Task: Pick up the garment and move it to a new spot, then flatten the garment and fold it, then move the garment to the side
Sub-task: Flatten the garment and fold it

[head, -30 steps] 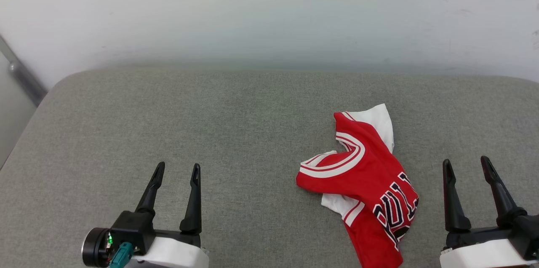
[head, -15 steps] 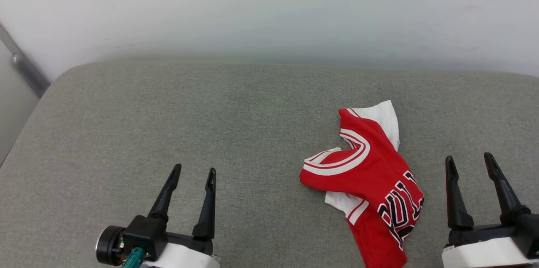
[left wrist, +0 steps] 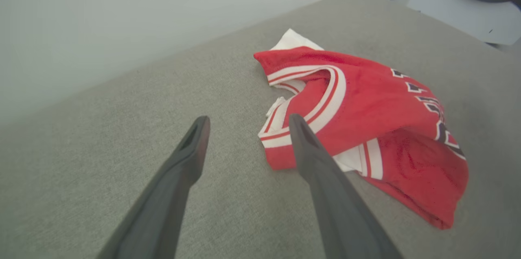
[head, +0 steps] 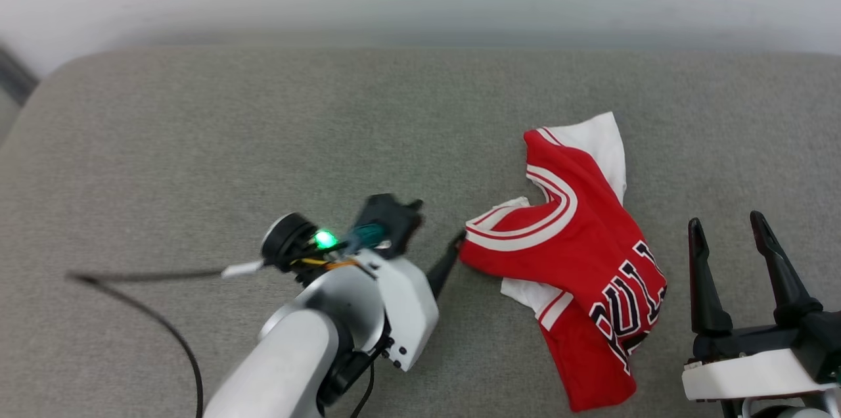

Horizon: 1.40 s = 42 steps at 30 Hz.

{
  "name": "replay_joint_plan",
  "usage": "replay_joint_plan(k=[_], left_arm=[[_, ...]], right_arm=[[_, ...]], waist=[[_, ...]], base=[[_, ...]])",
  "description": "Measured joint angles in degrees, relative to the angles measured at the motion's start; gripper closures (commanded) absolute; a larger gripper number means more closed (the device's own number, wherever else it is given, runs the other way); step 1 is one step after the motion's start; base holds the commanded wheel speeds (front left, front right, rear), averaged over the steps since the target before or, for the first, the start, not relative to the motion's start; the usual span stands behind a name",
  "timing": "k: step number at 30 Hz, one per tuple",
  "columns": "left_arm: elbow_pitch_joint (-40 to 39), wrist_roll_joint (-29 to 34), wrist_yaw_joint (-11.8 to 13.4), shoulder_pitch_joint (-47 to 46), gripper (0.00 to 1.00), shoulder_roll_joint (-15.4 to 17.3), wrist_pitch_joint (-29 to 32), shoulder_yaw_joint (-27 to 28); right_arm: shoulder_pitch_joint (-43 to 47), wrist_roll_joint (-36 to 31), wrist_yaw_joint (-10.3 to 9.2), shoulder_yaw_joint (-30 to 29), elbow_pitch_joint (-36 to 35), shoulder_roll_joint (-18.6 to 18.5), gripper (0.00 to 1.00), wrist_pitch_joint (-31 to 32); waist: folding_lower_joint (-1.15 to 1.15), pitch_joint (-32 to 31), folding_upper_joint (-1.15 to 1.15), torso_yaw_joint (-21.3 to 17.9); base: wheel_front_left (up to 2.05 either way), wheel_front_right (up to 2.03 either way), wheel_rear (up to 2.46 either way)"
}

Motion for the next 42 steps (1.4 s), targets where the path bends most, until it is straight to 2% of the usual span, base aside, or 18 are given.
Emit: replay_joint_plan(k=[3,7,10,17,26,27,28,29,35,38,42], left_arm=[[-0.8,-3.2,-0.1,-5.2,0.00,2.8,9.8,-6.2],[-1.7,-8.5,-0.1,-12.0,0.00,3.8,17.3,-10.6],[-0.4,-9.7,-0.1,-16.2,0.00,5.5,21.6,-13.7],[4.9,-12.8,-0.1,-23.6,0.00,4.3,23.9,-18.2],[13.4,-12.5,-0.1,-27.8,0.00,3.4,23.8,-23.3],[14.0,-12.7,-0.1,-28.2,0.19,3.4,23.8,-24.0],[14.5,-13.3,-0.1,-28.5,0.69,3.4,23.8,-24.6],[14.9,-14.0,0.0,-28.6,1.00,3.4,23.6,-25.0],[16.4,-15.2,0.1,-27.6,1.00,4.0,18.1,-25.2],[15.8,-15.1,1.5,-25.7,1.00,5.4,15.6,-24.2],[12.6,-15.7,4.5,-23.3,1.00,8.6,13.8,-21.7]], right_arm=[[-0.6,-0.1,0.00,0.5,0.0,0.0,0.00,0.0],[-1.6,0.0,0.00,0.2,-0.2,0.0,0.00,0.0],[-2.4,0.0,0.00,0.9,-0.2,0.0,0.00,0.0],[-3.8,0.0,0.00,2.1,-0.1,0.0,0.00,0.0],[-4.8,0.7,0.00,3.0,0.0,0.0,0.00,0.0],[-4.9,0.7,0.00,3.1,0.0,0.0,0.00,0.0],[-4.9,0.7,0.00,3.1,0.0,0.0,0.00,0.0],[-4.9,0.7,0.00,3.2,0.1,0.0,0.00,0.0],[-4.9,0.7,0.00,3.2,0.6,0.0,0.00,0.0],[-4.8,0.4,0.00,3.0,1.0,0.0,0.00,0.0],[-4.2,0.4,0.00,2.5,1.3,0.0,0.00,0.0]], waist=[[0.00,1.7,0.00,-1.2],[0.00,4.3,0.00,-2.9],[0.00,6.4,0.00,-4.1],[0.01,11.3,0.00,-6.9],[0.00,15.3,0.00,-9.0],[0.01,15.5,0.00,-9.1],[0.01,15.7,0.00,-9.2],[0.00,15.8,0.00,-9.2],[0.00,14.8,0.00,-8.4],[0.00,13.4,0.00,-7.7],[0.00,11.0,0.00,-6.7]], base=[[0.00,0.00,0.00],[0.00,0.00,0.00],[0.00,0.00,0.00],[0.00,0.00,0.00],[0.00,0.00,0.00],[0.00,0.00,0.00],[0.00,0.00,0.00],[0.00,0.00,0.00],[0.00,0.00,0.00],[0.00,0.00,0.00],[0.00,0.00,0.00]])
